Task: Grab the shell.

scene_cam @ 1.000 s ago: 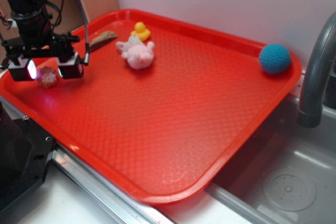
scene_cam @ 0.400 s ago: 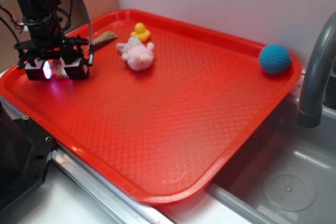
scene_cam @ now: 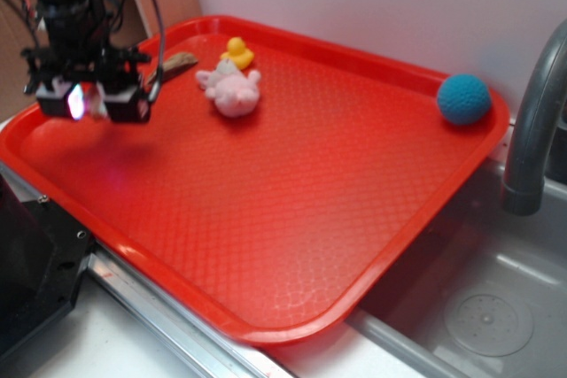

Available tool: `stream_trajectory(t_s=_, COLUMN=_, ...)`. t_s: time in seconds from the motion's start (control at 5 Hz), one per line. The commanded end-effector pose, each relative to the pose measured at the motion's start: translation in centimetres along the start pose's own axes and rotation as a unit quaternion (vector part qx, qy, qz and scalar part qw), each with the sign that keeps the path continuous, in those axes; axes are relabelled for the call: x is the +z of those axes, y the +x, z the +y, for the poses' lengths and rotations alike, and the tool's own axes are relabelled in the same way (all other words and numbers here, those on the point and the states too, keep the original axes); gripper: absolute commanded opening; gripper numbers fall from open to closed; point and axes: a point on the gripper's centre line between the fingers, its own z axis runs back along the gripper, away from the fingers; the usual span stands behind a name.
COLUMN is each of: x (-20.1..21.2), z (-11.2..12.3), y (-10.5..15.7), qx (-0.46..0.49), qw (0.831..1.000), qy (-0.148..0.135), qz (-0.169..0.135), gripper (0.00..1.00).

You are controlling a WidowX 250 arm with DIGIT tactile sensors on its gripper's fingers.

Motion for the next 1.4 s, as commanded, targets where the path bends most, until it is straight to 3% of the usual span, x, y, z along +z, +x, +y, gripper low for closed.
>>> stream_trajectory(t_s=0.0, x=10.6, z=-3.7, y=-0.3, qx=-0.155, qw=0.987, qy=-0.045, qz=-0.028, gripper=0.0)
stream_trajectory(t_s=0.2, x=13.3, z=-5.6, y=-0.9, qx=-0.2, qw=0.978, qy=-0.046, qz=-0.026, gripper=0.0)
stream_trajectory(t_s=0.4, x=15.0, z=-7.1, y=-2.0, qx=-0.231, qw=0.971, qy=-0.025, qz=-0.048, gripper=0.0)
stream_trajectory(t_s=0.6, x=15.9, z=-8.0, y=-3.0, qx=-0.261, qw=0.964, qy=-0.031, qz=-0.049, gripper=0.0)
stream_trajectory(t_s=0.8, x=15.3, z=-7.7, y=-4.1, qx=-0.27, qw=0.962, qy=-0.034, qz=-0.028, gripper=0.0)
stream_trajectory(t_s=1.2, x=14.9, z=-7.6, y=-4.2, qx=-0.265, qw=0.963, qy=-0.02, qz=-0.032, gripper=0.0)
